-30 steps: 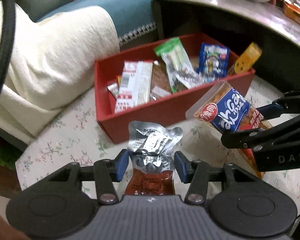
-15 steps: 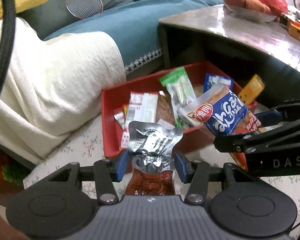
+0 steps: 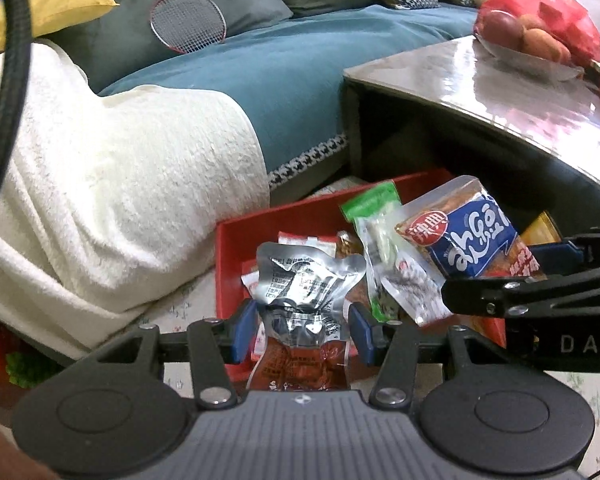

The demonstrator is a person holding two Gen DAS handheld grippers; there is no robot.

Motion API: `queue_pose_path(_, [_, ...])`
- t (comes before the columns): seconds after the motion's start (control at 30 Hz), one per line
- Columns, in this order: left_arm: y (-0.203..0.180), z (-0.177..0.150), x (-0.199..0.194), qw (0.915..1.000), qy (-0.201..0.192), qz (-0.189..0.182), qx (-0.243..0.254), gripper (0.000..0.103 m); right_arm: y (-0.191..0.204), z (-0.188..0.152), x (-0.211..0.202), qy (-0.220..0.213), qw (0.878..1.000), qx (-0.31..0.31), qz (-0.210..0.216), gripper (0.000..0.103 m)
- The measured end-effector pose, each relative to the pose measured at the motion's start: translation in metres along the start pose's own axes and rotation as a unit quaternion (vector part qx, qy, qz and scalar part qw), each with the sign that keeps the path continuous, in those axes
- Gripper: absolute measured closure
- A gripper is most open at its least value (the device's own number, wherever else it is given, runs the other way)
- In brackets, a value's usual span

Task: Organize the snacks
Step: 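Carry the foil pouch and spicy bag over the red tray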

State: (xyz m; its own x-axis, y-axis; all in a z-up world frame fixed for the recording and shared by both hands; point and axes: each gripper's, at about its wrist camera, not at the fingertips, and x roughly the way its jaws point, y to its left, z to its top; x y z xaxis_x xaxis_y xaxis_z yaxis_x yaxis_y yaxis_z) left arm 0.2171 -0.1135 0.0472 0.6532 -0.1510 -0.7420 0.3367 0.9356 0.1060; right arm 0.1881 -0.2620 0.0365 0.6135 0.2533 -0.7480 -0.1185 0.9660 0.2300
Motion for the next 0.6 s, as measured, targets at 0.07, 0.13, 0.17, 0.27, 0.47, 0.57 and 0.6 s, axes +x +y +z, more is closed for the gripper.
queue_pose_path(0.07, [0.0, 0.005, 0.004, 1.0, -0.002, 0.002, -0.002, 0.06, -0.003, 0.006, 0.003, -0.004, 1.0, 0.004, -0.003, 0.037])
queue_pose_path(0.13, [0.0, 0.011, 0.01, 1.0, -0.003, 0.006, -0.003, 0.06, -0.006, 0.011, 0.007, -0.008, 1.0, 0.01, -0.006, 0.037])
queue_pose_path(0.17, [0.0, 0.013, 0.013, 1.0, -0.003, 0.008, -0.004, 0.06, -0.008, 0.014, 0.01, -0.01, 1.0, 0.011, -0.009, 0.037])
queue_pose_path(0.27, [-0.001, 0.018, 0.021, 0.9999, -0.001, 0.011, -0.01, 0.06, -0.011, 0.022, 0.017, -0.013, 1.0, 0.014, -0.016, 0.037])
queue_pose_path(0.47, [0.0, 0.022, 0.044, 0.9995, 0.017, 0.022, -0.014, 0.06, -0.019, 0.032, 0.033, -0.014, 0.999, 0.014, -0.036, 0.037])
queue_pose_path(0.57, [0.003, 0.024, 0.055, 0.9991, 0.027, 0.027, -0.018, 0.059, -0.025, 0.033, 0.041, -0.01, 0.999, 0.019, -0.046, 0.036])
queue_pose_path(0.6, [0.004, 0.024, 0.058, 0.9989, 0.031, 0.028, -0.021, 0.059, -0.027, 0.033, 0.044, -0.008, 0.999, 0.019, -0.051, 0.036])
